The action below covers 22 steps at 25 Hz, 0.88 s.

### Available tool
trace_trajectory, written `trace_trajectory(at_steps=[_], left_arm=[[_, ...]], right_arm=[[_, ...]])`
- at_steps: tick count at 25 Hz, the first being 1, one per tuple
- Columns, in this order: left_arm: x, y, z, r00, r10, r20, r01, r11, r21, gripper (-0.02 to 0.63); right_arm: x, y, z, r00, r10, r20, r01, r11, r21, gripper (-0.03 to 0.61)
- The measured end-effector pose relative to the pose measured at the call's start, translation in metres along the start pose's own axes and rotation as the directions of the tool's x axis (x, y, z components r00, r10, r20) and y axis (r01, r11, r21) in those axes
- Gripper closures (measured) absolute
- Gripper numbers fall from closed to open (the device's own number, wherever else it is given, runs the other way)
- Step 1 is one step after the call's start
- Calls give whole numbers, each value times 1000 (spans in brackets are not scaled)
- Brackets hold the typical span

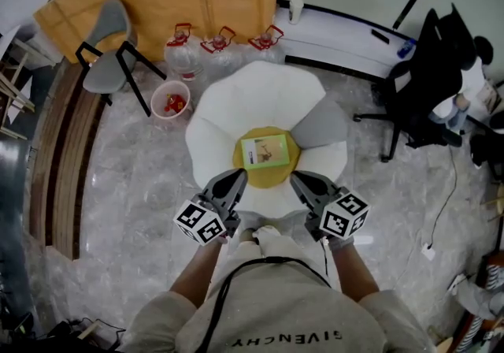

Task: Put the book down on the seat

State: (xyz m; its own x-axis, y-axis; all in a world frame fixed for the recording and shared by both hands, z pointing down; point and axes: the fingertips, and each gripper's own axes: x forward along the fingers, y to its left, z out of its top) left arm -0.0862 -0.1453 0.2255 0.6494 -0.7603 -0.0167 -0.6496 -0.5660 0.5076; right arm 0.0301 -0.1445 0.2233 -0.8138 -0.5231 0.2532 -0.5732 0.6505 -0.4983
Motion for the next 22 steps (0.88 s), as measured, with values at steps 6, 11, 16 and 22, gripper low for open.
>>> trace_trajectory(at_steps=[6,11,16,22], left_arm=[[-1,-15,16,999,-24,21,24,1000,1,591],[-3,-31,28,998,-51,36,51,999,-19,591],[2,-40,33,997,-70,29,70,998,-2,591],[2,-44,42,997,-70,25,69,997,25,591]], right_arm=[[-4,14,14,1000,13,18,-13,1000,-14,565],[-7,30,25,999,42,27,-41,998,-37,565],[-7,34,32,998,56,29,-55,998,-37,563],[-7,39,37,997,71,34,-70,997,-40,565]])
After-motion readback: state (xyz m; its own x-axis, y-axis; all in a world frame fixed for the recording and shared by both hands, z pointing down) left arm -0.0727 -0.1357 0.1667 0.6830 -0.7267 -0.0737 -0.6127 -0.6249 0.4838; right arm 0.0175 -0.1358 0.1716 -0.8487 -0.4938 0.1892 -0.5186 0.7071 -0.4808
